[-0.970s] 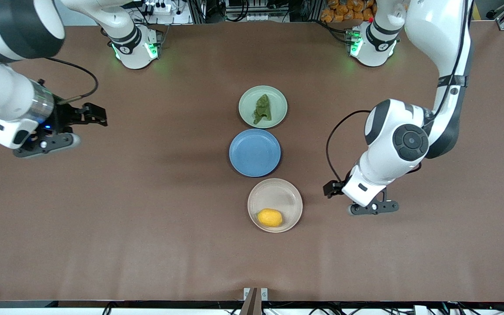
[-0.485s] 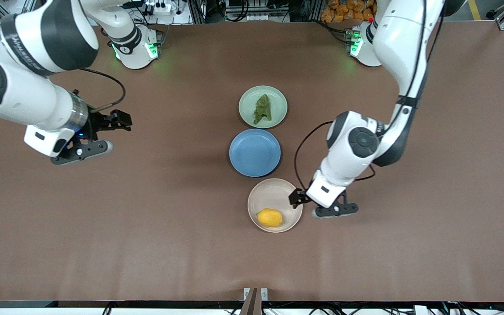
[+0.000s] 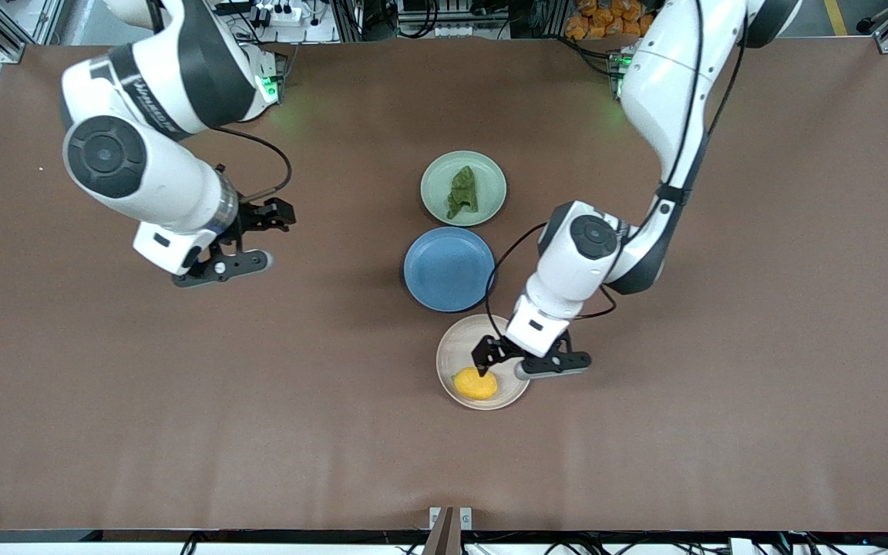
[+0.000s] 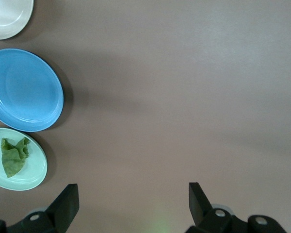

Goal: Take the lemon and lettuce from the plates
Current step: 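Reach the left gripper down to the lemon while the right gripper advances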

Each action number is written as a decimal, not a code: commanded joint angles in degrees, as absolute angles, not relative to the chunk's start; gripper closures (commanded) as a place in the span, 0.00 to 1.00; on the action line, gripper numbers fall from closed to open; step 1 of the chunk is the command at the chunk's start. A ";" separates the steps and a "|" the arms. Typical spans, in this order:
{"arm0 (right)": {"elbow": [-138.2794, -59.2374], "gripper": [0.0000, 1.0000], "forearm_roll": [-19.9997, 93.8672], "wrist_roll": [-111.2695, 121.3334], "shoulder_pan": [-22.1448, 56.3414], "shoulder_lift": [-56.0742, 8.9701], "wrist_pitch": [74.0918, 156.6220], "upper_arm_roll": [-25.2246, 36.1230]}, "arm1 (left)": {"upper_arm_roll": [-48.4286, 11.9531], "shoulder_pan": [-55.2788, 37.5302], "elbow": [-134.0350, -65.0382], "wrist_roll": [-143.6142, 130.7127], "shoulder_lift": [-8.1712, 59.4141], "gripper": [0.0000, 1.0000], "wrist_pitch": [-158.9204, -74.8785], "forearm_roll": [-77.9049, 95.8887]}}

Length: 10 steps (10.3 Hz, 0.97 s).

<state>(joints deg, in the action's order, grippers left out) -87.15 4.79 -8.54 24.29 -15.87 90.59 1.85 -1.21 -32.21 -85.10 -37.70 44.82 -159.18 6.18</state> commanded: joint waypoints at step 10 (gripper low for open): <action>-105.64 0.00 7.38 -35.63 43.92 -17.74 116.78 2.20 | -0.18 -34.37 -83.41 -39.37 56.33 0.00 -181.92 4.48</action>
